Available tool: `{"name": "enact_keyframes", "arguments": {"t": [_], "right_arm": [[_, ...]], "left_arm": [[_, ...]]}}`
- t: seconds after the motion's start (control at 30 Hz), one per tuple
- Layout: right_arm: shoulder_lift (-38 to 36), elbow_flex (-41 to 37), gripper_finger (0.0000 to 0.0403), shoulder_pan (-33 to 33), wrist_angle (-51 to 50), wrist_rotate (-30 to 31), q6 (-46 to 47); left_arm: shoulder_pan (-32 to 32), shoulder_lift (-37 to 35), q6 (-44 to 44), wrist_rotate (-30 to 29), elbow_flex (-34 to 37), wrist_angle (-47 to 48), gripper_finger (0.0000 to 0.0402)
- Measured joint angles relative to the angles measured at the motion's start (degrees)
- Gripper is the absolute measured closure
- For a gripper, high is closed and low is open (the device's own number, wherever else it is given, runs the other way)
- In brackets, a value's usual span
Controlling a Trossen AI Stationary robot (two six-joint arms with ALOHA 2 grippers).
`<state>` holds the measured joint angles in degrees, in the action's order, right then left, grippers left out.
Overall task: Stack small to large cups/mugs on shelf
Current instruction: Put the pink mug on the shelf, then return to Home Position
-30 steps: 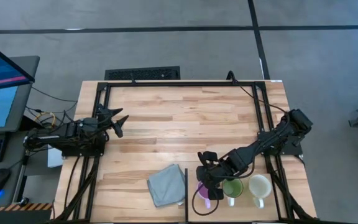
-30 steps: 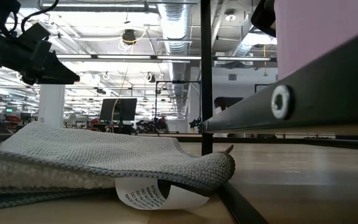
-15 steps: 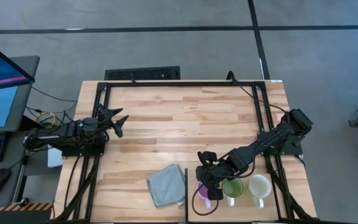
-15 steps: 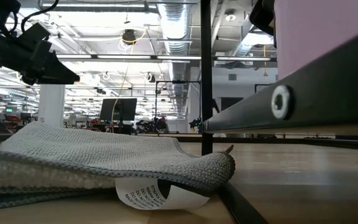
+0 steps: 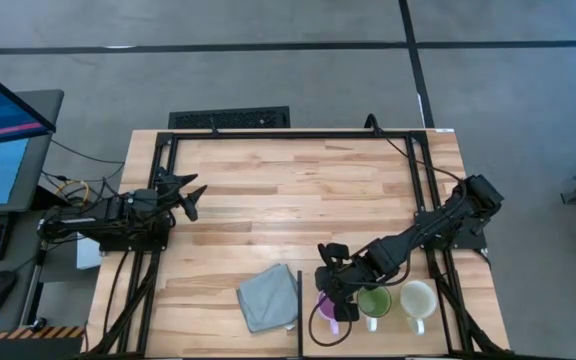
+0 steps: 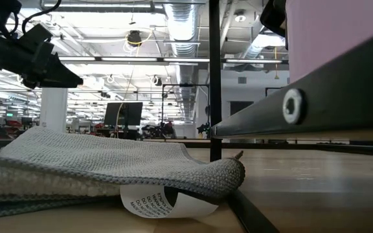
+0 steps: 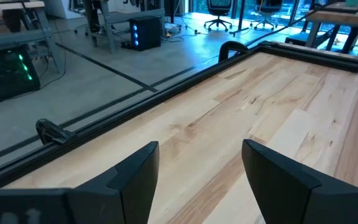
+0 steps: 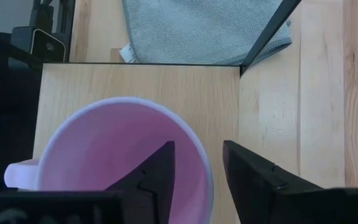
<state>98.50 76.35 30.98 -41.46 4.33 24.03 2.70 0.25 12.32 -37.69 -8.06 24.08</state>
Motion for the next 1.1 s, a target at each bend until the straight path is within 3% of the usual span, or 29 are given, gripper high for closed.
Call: {"name": "enact_keyframes", "arguments": {"t": [0.83,1.1], "right_arm": [[-3.2,0.7,0.0248,-1.4,-1.7,-0.3,0.0],[-3.8,8.1,0.025,-1.0,-12.8,0.4,-0.5]], "left_arm": [[0.0,0.0,0.4,0.0,0.0,0.0,0.0179],[0.0,0.0,0.2,0.0,0.0,0.0,0.0179]]}}
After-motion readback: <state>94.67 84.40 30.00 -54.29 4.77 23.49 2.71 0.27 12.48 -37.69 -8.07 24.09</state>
